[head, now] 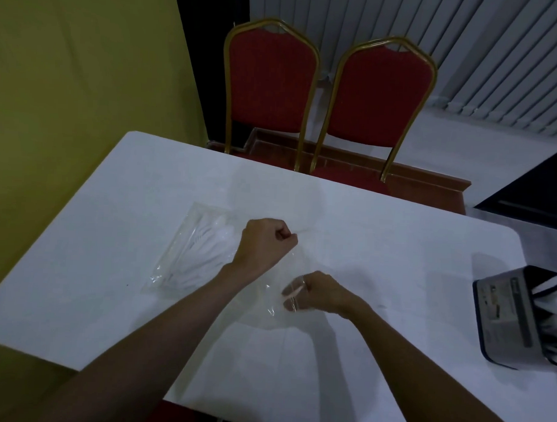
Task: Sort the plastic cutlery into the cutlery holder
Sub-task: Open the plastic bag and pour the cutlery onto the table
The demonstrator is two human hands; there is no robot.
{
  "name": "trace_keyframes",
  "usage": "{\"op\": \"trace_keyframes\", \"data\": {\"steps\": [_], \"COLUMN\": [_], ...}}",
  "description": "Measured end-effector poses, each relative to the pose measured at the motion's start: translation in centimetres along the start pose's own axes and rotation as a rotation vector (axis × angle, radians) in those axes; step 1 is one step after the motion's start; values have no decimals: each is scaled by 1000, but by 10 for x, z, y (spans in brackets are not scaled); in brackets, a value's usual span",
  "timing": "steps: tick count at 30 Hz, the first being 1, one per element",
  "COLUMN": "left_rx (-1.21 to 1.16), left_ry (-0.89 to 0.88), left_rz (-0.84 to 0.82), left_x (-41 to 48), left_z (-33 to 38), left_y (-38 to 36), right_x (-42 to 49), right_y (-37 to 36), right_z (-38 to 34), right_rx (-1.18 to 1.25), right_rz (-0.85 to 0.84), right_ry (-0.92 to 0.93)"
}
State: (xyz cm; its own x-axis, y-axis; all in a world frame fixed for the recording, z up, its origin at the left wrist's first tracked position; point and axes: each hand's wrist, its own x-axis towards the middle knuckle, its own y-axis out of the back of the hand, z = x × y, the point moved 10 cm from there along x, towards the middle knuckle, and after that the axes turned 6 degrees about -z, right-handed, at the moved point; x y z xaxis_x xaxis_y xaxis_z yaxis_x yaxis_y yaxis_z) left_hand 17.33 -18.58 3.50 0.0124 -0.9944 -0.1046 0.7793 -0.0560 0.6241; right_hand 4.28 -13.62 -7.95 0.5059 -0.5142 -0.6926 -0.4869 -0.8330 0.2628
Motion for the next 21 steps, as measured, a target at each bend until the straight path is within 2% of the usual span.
{"op": "trace_keyframes", "data": {"steps": [2,4,7,9,12,15,19,21], "left_rx": [25,-7,-35,96,230,177,142,90], "left_ry": [5,104,256,318,537,703,740,671], "left_rz": [-53,-28,195,341,326,199,180,122], "left_x": [-3,-5,-13,-23,-35,-43,-38,-29], "left_z": [-13,-44,-111,-151,-219,-246,-243,-237], "left_y": [-8,-2,36,63,78,71,74,71], "right_x": [4,10,23,29,38,46,56,60], "right_y": [9,12,3,-8,-20,-19,-31,-41], "right_z": [5,5,3,-1,-3,6,23,27], "right_rx": [65,245,655,910,1141,1186,971,900], "right_rz": [70,103,76,35,-12,66,57,-2], "right_ry": [13,62,73,57,49,18,-103,-139]}}
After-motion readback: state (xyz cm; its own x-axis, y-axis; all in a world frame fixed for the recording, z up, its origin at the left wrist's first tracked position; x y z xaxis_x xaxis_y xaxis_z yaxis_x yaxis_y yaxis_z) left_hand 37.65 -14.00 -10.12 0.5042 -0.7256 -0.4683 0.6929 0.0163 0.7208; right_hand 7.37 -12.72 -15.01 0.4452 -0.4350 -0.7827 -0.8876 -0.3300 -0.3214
